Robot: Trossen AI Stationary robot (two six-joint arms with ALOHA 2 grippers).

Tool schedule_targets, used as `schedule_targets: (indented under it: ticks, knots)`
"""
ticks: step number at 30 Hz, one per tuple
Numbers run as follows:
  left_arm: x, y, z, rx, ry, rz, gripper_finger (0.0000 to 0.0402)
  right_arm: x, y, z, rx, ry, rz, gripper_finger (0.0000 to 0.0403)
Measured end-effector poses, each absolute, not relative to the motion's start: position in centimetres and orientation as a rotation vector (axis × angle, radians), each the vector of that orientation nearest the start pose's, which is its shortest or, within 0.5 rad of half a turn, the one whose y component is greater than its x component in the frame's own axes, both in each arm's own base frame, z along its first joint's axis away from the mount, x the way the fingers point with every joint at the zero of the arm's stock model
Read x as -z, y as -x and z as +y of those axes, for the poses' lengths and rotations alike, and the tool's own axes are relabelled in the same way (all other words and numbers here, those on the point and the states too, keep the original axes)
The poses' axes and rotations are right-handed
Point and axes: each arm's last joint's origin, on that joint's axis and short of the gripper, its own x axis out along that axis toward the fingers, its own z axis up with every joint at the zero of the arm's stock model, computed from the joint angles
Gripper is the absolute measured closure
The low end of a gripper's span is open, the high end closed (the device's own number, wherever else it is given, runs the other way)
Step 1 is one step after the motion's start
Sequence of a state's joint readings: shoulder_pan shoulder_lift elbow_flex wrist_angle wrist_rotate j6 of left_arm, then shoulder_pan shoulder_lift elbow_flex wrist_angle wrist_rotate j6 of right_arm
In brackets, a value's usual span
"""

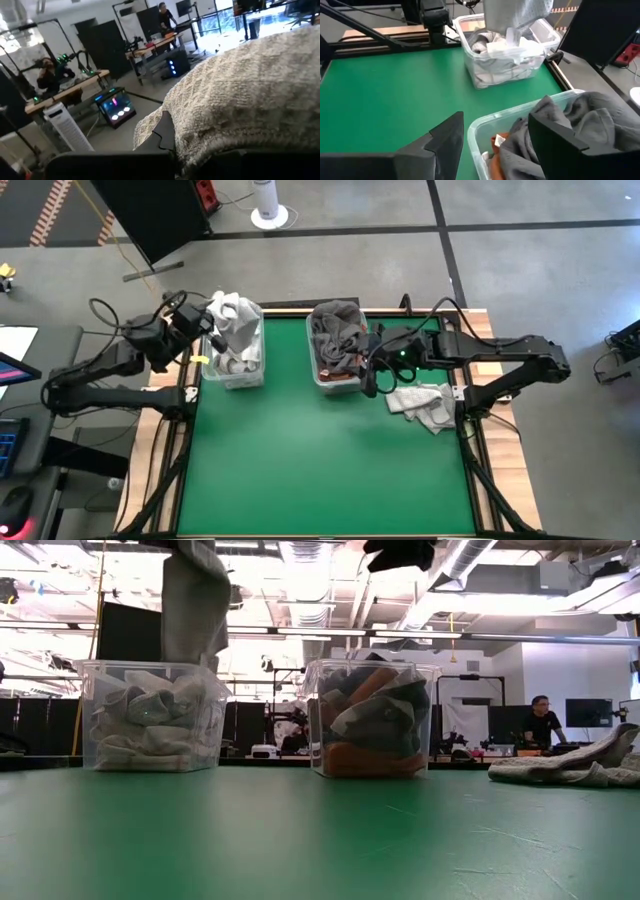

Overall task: Sort towels by color in basket
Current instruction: Put the light gray towel into the left transparent bin

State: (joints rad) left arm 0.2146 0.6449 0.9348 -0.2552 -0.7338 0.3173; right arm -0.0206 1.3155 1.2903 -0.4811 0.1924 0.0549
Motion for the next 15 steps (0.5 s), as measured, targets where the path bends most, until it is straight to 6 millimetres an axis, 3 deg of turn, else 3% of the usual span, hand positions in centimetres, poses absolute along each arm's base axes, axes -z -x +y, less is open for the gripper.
schedule_targets:
  ticks: [10, 15]
  knots:
    - [-38.4, -10.3, 4.5, -1.061, -0.271, 0.218, 0.0398, -36.8, -28.5, -1.1, 0.221, -0.011, 0.48, 0.0154]
    - [-36.8, -10.5, 4.6, -1.071, -0.234, 0.347, 0.0398, -36.8, -28.5, -1.1, 0.22, -0.009, 0.481, 0.0154]
